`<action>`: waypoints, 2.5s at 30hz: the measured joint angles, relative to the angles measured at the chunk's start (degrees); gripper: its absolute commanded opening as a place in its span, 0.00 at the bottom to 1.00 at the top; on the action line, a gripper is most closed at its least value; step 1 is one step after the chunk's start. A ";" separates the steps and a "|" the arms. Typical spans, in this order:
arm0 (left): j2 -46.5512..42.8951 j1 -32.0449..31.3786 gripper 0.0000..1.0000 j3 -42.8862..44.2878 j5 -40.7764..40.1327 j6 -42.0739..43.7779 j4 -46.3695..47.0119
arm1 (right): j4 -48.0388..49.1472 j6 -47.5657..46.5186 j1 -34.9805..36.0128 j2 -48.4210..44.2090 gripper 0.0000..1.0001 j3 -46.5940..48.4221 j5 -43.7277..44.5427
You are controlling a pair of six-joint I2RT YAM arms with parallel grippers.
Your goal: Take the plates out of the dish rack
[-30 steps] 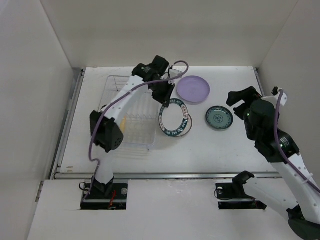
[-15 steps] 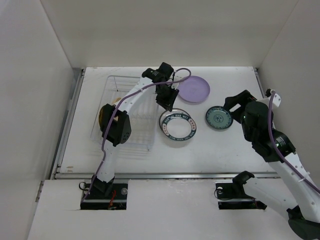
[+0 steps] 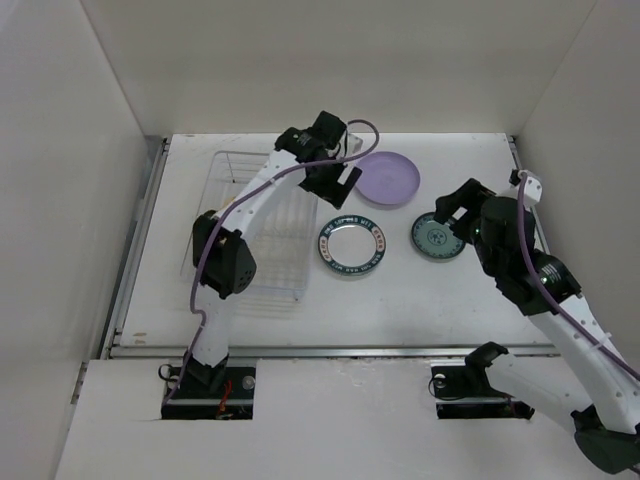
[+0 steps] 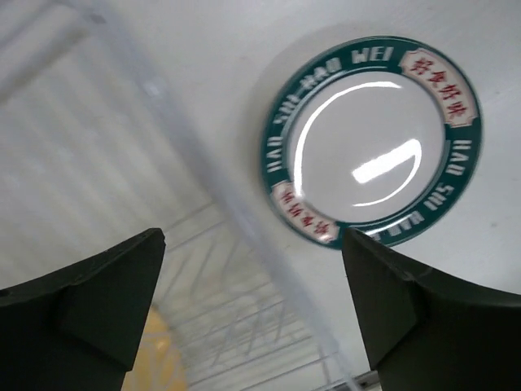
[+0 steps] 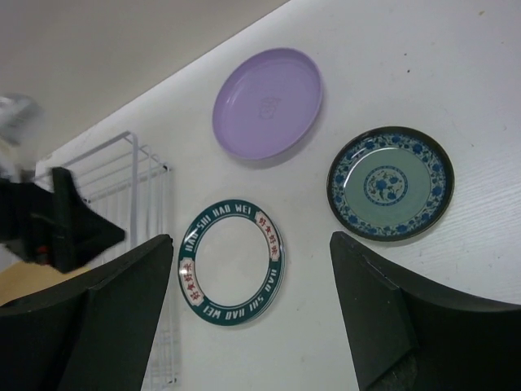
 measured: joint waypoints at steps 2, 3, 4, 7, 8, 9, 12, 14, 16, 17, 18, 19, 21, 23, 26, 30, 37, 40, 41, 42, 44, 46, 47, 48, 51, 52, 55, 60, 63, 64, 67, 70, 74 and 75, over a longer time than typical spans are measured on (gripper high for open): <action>-4.68 0.22 0.92 0.00 -5.84 2.14 -1.20 | 0.48 -0.59 0.00 1.27 0.84 0.00 -1.46; -6.86 0.31 0.90 -0.44 -8.61 3.04 -1.22 | 0.70 -0.72 0.00 1.90 0.84 0.00 -2.19; -10.14 0.39 0.86 -1.95 -12.72 4.17 -0.87 | 0.92 -0.92 0.00 2.67 0.84 0.00 -3.21; -20.59 0.98 0.52 -7.78 -23.34 6.60 -1.95 | 1.90 -1.31 0.00 5.25 0.84 -0.02 -5.99; -23.82 1.38 0.49 -10.38 -25.46 7.30 -2.25 | 2.32 -1.36 0.00 6.08 0.84 -0.02 -6.97; -26.60 1.95 0.48 -12.61 -26.86 7.50 -3.41 | 2.69 -1.49 0.00 6.84 0.84 -0.04 -7.80; -32.54 3.89 0.50 -19.54 -29.24 7.34 -5.77 | 3.58 -1.57 0.00 8.52 0.84 -0.24 -9.97; -34.14 5.05 0.57 -23.56 -31.21 7.41 -6.84 | 3.98 -1.60 0.00 9.18 0.84 -0.33 -11.04; -34.23 5.84 0.61 -26.71 -32.63 7.50 -7.08 | 4.79 -1.66 0.00 9.75 0.84 -0.57 -11.91; -33.97 6.36 0.63 -28.00 -32.92 7.63 -7.19 | 5.20 -1.73 0.00 9.92 0.84 -0.76 -12.22; -33.51 6.84 0.66 -29.07 -33.09 7.61 -7.23 | 5.49 -1.73 0.00 10.05 0.84 -1.03 -12.55; -33.05 7.54 0.67 -29.86 -33.20 7.58 -7.34 | 5.53 -1.73 0.00 10.16 0.84 -1.25 -12.70; -31.91 9.18 0.67 -30.99 -33.53 7.34 -7.23 | 5.84 -1.75 0.00 10.23 0.84 -1.81 -13.14; -30.86 10.60 0.62 -32.54 -34.34 7.19 -6.67 | 5.92 -1.75 0.00 10.19 0.84 -2.43 -13.49; -29.07 12.37 0.38 -34.82 -36.04 6.95 -5.35 | 6.05 -1.73 0.00 10.08 0.84 -3.13 -13.77; -26.49 13.18 0.00 -34.38 -36.17 5.33 -4.39 | 6.14 -1.75 0.00 9.42 0.84 -3.15 -14.08; -25.35 13.79 0.00 -22.12 -34.56 5.70 -9.16 | 6.47 -2.10 0.00 9.09 0.84 -3.15 -15.39; -25.31 13.62 0.00 -13.16 -35.23 6.60 -10.08 | 7.21 -3.78 -0.02 9.38 0.84 -3.10 -17.88; -25.38 13.31 0.00 -10.32 -34.14 6.43 -9.99 | 7.74 -4.68 -0.02 9.73 0.85 -3.04 -19.17; -25.55 12.70 0.00 -7.67 -34.23 6.51 -9.73 | 8.41 -5.51 0.00 10.23 0.85 -2.97 -21.07; -26.14 11.17 0.00 -3.65 -33.31 6.51 -9.07 | 10.56 -7.56 -0.02 11.80 0.89 -2.89 -26.08; -27.65 10.14 0.00 -2.36 -30.47 6.36 -8.00 | 13.25 -9.29 -0.02 13.86 0.94 -2.89 -32.04; -28.85 9.84 0.00 -2.47 -28.26 6.14 -7.69 | 14.91 -9.97 -0.02 15.19 0.97 -2.86 -35.28; -29.94 9.81 0.00 -2.73 -25.27 6.08 -7.67 | 16.63 -10.49 -0.02 16.65 0.99 -2.69 -38.25; -32.30 10.03 0.00 -3.43 -13.97 5.68 -8.61 | 22.14 -11.34 0.00 21.77 1.00 -1.49 -46.64; -32.61 10.03 0.00 -3.69 -9.97 5.46 -9.14 | 22.86 -11.41 0.00 23.56 1.00 -0.87 -47.43; -32.22 10.03 0.00 -5.25 3.19 4.70 -10.43 | 25.73 -11.58 0.00 27.76 1.00 1.25 -50.51; -28.79 9.77 0.00 -6.60 15.23 3.43 -11.50 | 29.40 -11.52 -0.02 31.26 0.89 2.73 -54.51; -27.12 9.81 0.00 -6.75 17.16 2.91 -11.50 | 31.06 -10.69 -0.02 32.20 0.35 2.80 -56.11; -26.86 9.81 0.02 -6.93 17.33 2.78 -11.34 | 31.58 -10.25 -0.02 32.33 0.00 2.80 -56.17; -26.58 11.23 0.44 -7.50 15.02 3.39 -10.38 | 32.48 -8.83 -0.09 32.00 0.00 2.69 -58.42; -26.60 11.26 1.00 -7.52 14.67 2.34 -10.10 | 32.70 -7.43 0.66 31.95 0.00 2.69 -54.93; -26.60 10.47 1.00 -7.52 7.10 0.15 -9.07 | 31.01 -4.85 -0.61 32.39 0.00 3.41 -48.28; -26.69 10.80 1.00 -7.52 4.13 -0.35 -8.50 | 29.90 -4.00 -1.38 33.00 0.00 4.35 -46.40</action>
